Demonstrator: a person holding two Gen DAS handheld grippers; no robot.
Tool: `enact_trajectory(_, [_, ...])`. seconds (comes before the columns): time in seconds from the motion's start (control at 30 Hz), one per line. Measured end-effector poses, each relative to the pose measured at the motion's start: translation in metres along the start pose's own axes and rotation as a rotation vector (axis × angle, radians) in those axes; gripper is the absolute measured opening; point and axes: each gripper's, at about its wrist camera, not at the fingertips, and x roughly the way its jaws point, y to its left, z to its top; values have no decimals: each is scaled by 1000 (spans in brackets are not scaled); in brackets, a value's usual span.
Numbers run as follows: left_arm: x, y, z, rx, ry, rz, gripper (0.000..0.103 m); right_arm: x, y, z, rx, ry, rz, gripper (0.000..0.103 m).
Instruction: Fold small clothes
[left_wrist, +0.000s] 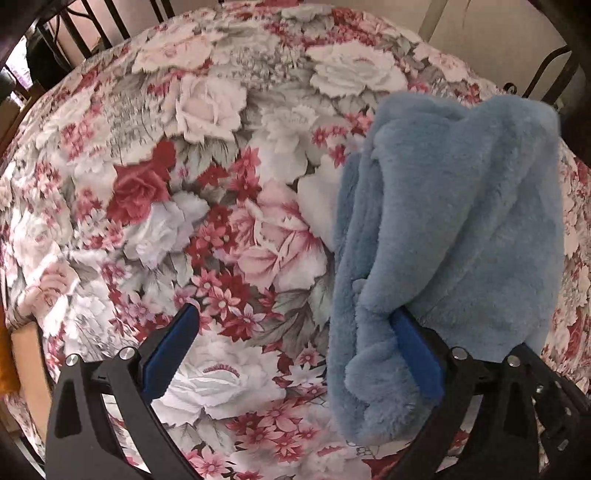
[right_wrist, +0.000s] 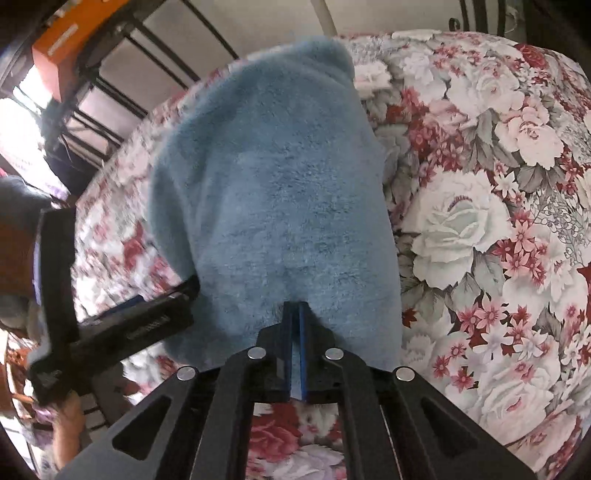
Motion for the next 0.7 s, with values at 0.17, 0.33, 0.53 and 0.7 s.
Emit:
enact_trajectory(0.17, [-22, 15, 7, -67, -73, -70, 99, -37, 23, 19, -78, -185, 29, 8])
enact_trajectory(0.33, [-10, 34, 10, -181, -37, -197, 99, -28, 27, 56, -47, -232, 61, 8])
enact_trajectory(0.53, [13, 19, 7, -134, -6, -169, 99, 24, 35, 84, -86, -244, 26, 5])
enact_trajectory(0.7, [31, 16, 10, -106, 24, -196, 99, 71, 26, 74, -206, -172, -107, 1])
